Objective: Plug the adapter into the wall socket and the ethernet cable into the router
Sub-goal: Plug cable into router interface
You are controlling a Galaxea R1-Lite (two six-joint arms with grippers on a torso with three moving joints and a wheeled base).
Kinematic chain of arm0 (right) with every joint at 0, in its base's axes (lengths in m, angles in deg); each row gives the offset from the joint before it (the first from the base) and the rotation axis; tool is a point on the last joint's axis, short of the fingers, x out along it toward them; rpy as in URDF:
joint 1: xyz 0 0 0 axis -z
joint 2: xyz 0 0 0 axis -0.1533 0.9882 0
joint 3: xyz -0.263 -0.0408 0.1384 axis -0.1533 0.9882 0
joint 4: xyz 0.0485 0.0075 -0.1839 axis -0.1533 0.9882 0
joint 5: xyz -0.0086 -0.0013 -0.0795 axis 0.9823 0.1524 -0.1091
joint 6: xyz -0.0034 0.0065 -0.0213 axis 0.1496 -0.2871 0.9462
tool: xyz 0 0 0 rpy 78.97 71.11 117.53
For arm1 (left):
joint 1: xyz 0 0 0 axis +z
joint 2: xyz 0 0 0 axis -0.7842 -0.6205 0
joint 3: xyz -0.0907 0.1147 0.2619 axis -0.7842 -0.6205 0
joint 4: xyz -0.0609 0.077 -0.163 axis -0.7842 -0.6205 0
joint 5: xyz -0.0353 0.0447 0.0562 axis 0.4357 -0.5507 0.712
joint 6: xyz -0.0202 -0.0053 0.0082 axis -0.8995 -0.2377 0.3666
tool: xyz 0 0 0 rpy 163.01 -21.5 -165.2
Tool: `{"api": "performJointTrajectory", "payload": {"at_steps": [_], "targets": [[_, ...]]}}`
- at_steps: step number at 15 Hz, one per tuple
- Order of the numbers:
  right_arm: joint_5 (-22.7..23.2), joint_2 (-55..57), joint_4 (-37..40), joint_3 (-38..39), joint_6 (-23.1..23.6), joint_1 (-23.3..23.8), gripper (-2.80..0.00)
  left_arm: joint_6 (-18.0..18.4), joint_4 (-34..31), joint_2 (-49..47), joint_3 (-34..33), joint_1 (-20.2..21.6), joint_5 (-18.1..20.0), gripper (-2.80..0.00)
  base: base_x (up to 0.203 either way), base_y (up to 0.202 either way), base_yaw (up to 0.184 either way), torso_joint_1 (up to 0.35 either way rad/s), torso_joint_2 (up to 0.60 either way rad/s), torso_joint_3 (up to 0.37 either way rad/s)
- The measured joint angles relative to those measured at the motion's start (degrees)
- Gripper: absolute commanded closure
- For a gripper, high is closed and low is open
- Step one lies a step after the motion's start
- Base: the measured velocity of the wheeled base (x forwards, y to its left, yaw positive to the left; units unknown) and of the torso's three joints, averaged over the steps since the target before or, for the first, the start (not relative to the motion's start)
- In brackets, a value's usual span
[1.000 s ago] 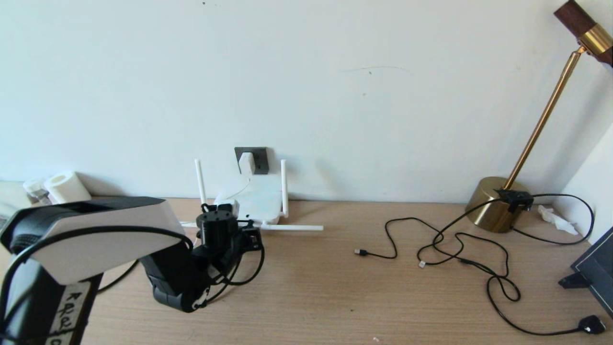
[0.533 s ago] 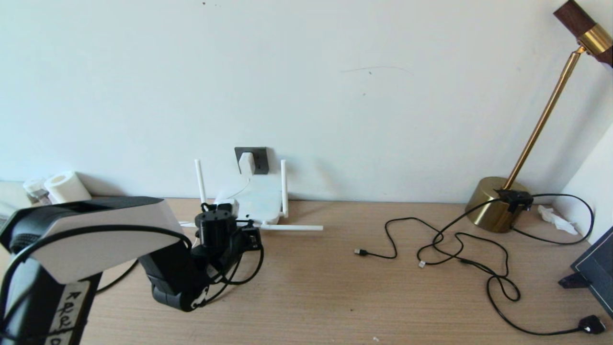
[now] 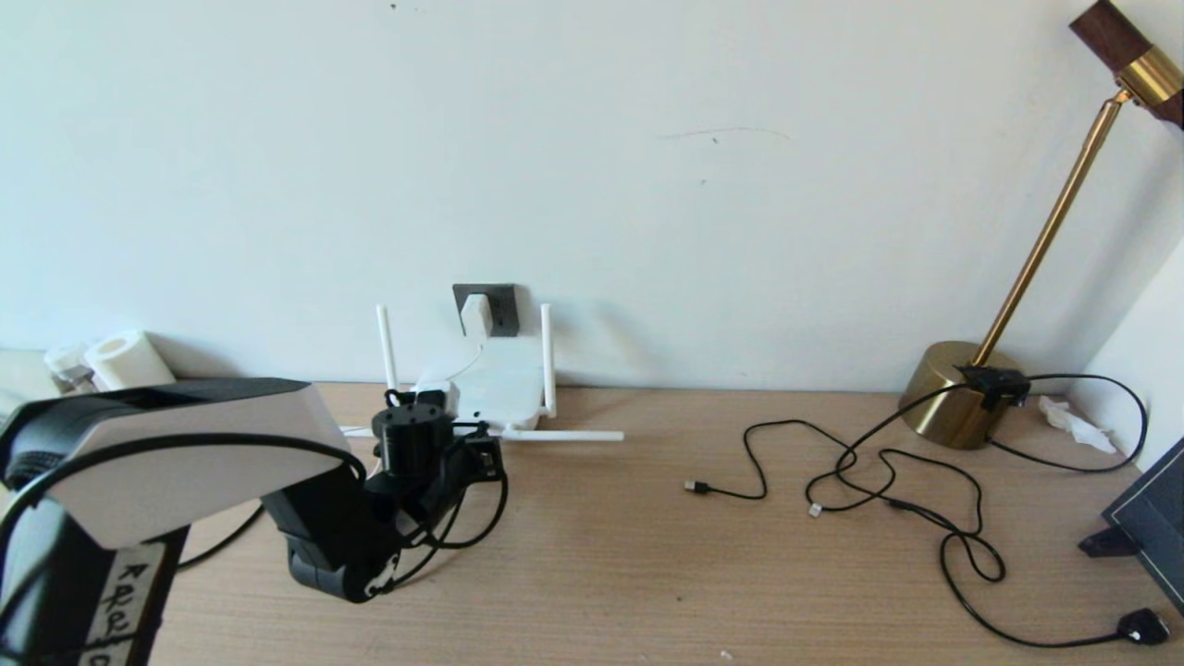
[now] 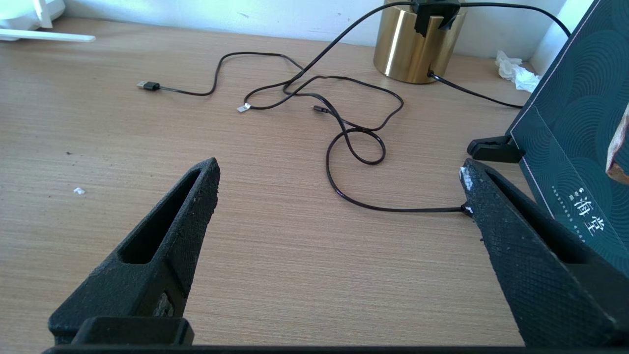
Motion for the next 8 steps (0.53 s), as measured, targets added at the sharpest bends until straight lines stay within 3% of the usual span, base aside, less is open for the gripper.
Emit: {"api": "performJointTrajectory", "payload": {"at_steps": [1, 2, 8], "targets": [[0.00, 0.00, 0.00, 0.00, 0.01, 0.00, -2.80, 0.38, 0.02, 0.06, -0.22, 0.00, 0.11, 0.00, 0.000, 0.000, 0.000, 0.000, 0.00, 0.000], [0.00, 0.00, 0.00, 0.00, 0.02, 0.00, -2.80, 0.54, 0.17, 0.05, -0.35, 0.03, 0.24, -2.80, 0.000, 0.000, 0.000, 0.000, 0.00, 0.000], [0.00, 0.00, -0.02, 0.00, 0.02, -0.02, -2.80, 0.63, 2.43, -0.02, -1.02, -0.07, 0.22, -2.80, 0.000, 0.000, 0.000, 0.000, 0.00, 0.000]]}}
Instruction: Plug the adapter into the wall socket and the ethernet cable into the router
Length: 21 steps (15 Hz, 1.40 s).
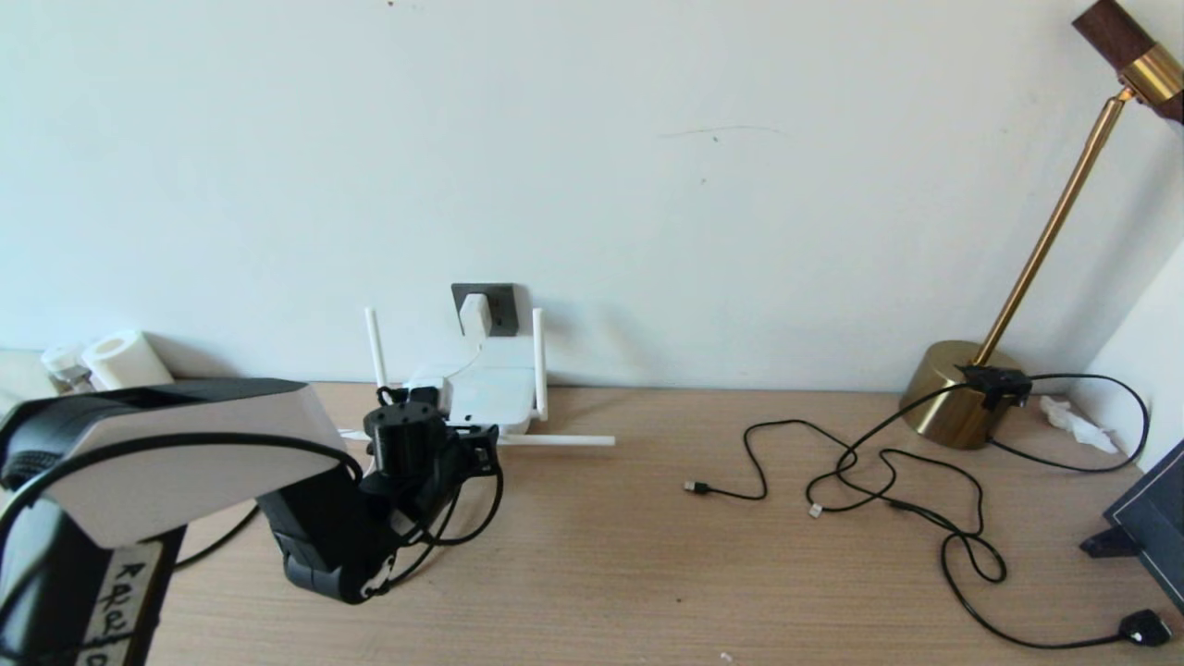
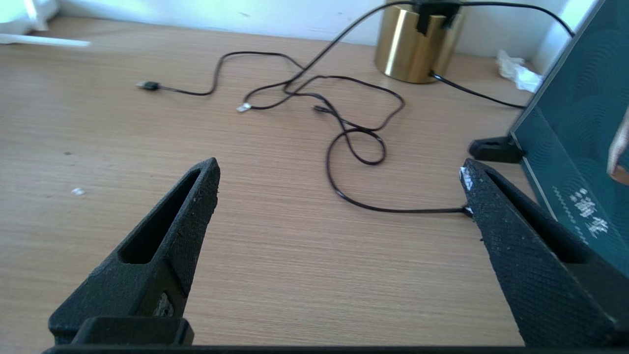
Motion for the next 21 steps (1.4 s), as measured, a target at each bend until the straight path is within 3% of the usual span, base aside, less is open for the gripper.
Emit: {"api": "performJointTrajectory", "payload": {"at_steps": [8, 12, 13, 15, 17, 19, 21], "targets": [[0.00, 0.00, 0.02, 0.00, 0.00, 0.02, -2.80, 0.54, 3.97, 4.11, -8.75, -3.09, 0.02, -2.80, 0.000, 0.000, 0.000, 0.000, 0.00, 0.000], [0.00, 0.00, 0.02, 0.00, -0.02, 0.02, -2.80, 1.69, 4.19, 11.68, -14.63, -4.69, -0.18, -2.80, 0.000, 0.000, 0.000, 0.000, 0.00, 0.000], [0.00, 0.00, 0.00, 0.00, 0.00, 0.02, -2.80, 2.25, 4.01, 15.27, -16.43, -5.79, -0.51, 0.00, 0.000, 0.000, 0.000, 0.000, 0.00, 0.000], [0.00, 0.00, 0.02, 0.00, -0.01, 0.02, -2.80, 4.10, 1.75, 24.18, -19.11, -8.62, -2.09, 0.00, 0.000, 0.000, 0.000, 0.000, 0.00, 0.000], [-0.02, 0.00, 0.00, 0.00, 0.00, 0.02, -2.80, 5.59, -4.53, 36.10, -20.08, -11.64, -3.44, 0.00, 0.000, 0.000, 0.000, 0.000, 0.00, 0.000], [0.00, 0.00, 0.00, 0.00, -0.01, 0.02, -2.80, 6.50, -15.17, 50.29, -19.68, -13.51, -3.86, 0.00, 0.000, 0.000, 0.000, 0.000, 0.00, 0.000], [-0.02, 0.00, 0.02, 0.00, -0.02, 0.02, -2.80, 7.22, -27.76, 64.77, -20.30, -12.74, -4.03, 0.00, 0.000, 0.000, 0.000, 0.000, 0.00, 0.000]]}}
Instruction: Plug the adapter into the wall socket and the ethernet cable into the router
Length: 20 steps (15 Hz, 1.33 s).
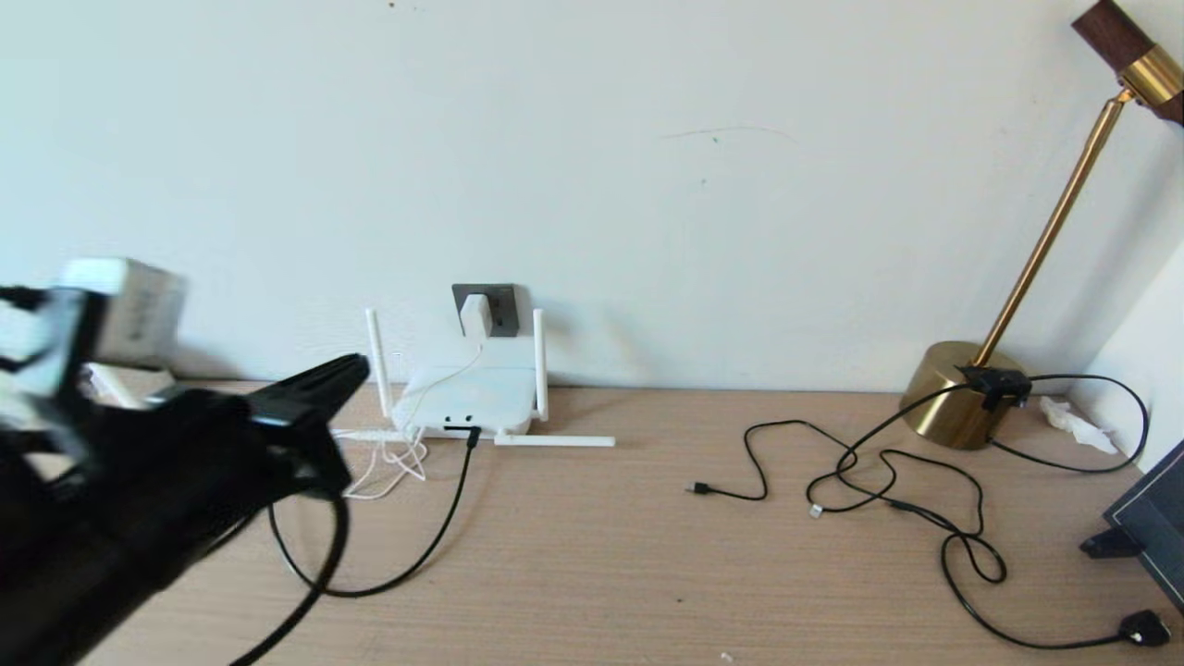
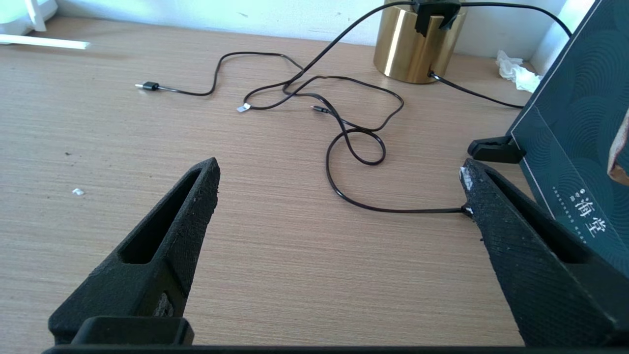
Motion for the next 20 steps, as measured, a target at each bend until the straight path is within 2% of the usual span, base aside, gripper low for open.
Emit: {"api": "performJointTrajectory", "payload": {"at_steps": [1, 3, 5, 8, 9, 11, 13, 14, 16, 17, 18, 20], "targets": [[0.00, 0.00, -0.02, 0.00, 0.01, 0.00, -2.80, 0.27, -6.54, 7.43, -1.55, 1.83, -0.24, 0.00, 0.000, 0.000, 0.000, 0.000, 0.00, 0.000], [0.00, 0.00, 0.00, 0.00, 0.05, 0.00, -2.80, 0.78, -18.25, 20.53, -6.63, 9.08, -0.62, 0.00, 0.000, 0.000, 0.000, 0.000, 0.00, 0.000], [0.06, 0.00, -0.05, 0.00, 0.62, 0.00, -2.80, 2.14, -27.95, 32.97, -13.02, 16.27, 1.23, 0.00, 0.000, 0.000, 0.000, 0.000, 0.00, 0.000], [0.11, 0.00, -0.09, 0.00, 0.00, 0.00, -2.80, 6.22, -38.59, 46.52, -22.63, 21.15, 11.63, 0.00, 0.000, 0.000, 0.000, 0.000, 0.00, 0.000], [0.11, 0.00, -0.08, 0.00, 0.00, 0.00, -2.80, 6.26, -41.40, 48.64, -24.45, 22.45, 14.87, 0.00, 0.000, 0.000, 0.000, 0.000, 0.00, 0.000], [0.10, 0.00, -0.10, 0.00, -0.04, 0.00, -2.80, 6.15, -43.86, 50.84, -25.62, 28.37, 16.77, 0.00, 0.000, 0.000, 0.000, 0.000, 0.00, 0.000], [0.06, 0.00, -0.09, 0.00, 0.06, 0.00, -2.80, 6.86, -43.08, 51.99, -26.09, 34.69, 18.01, 0.00, 0.000, 0.000, 0.000, 0.000, 0.00, 0.000], [0.05, 0.00, -0.09, 0.00, -0.15, 0.00, -2.80, 6.10, -41.36, 52.40, -26.20, 35.96, 20.45, 0.00, 0.000, 0.000, 0.000, 0.000, 0.00, 0.000], [0.02, 0.00, -0.09, 0.00, -0.32, 0.00, -2.80, 1.23, -37.72, 52.84, -26.47, 36.68, 29.23, 0.00, 0.000, 0.000, 0.000, 0.000, 0.00, 0.000], [0.00, 0.00, -0.09, 0.00, -0.31, 0.00, -2.80, 0.16, -36.31, 53.00, -26.49, 36.78, 33.08, 0.00, 0.000, 0.000, 0.000, 0.000, 0.00, 0.000], [0.02, 0.00, -0.07, 0.00, -0.37, 0.00, -2.80, 1.50, -36.25, 53.06, -26.56, 36.81, 34.88, 0.00, 0.000, 0.000, 0.000, 0.000, 0.00, 0.000], [0.02, 0.00, 0.00, 0.00, -0.06, 0.00, -2.80, 8.20, -39.20, 52.92, -25.93, 36.45, 35.67, 0.00, 0.000, 0.000, 0.000, 0.000, 0.00, 0.000]]}}
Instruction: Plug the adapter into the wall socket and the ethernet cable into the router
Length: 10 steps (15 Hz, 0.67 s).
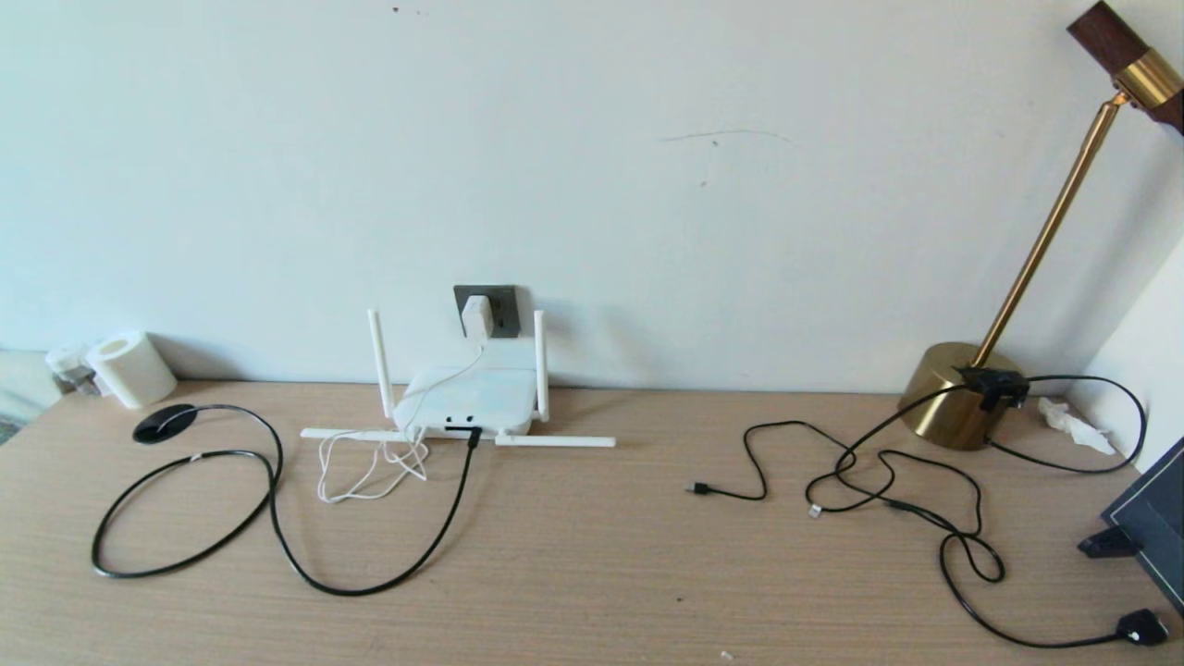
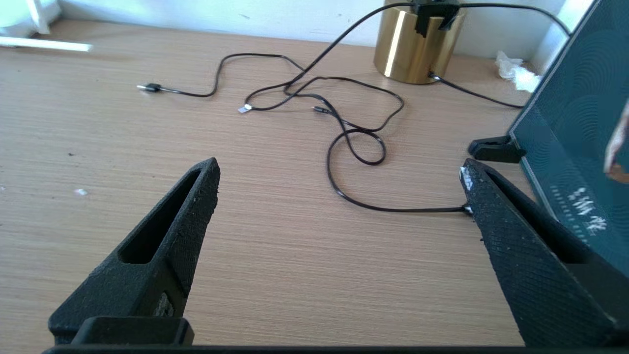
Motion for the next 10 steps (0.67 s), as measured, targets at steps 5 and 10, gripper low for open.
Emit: {"api": "performJointTrajectory", "payload": {"at_steps": [5, 10], "targets": [[0.09, 0.00, 0.05, -0.04, 1.05, 0.00, -2.80, 2.64, -14.06, 0.12, 2.95, -0.19, -13.86, 0.00, 0.000, 0.000, 0.000, 0.000, 0.00, 0.000], [0.46, 0.00, 0.17, 0.07, 5.04, 0.08, -2.80, -0.42, -7.48, 0.61, -0.24, -9.52, -14.51, 0.00, 0.000, 0.000, 0.000, 0.000, 0.00, 0.000]]}}
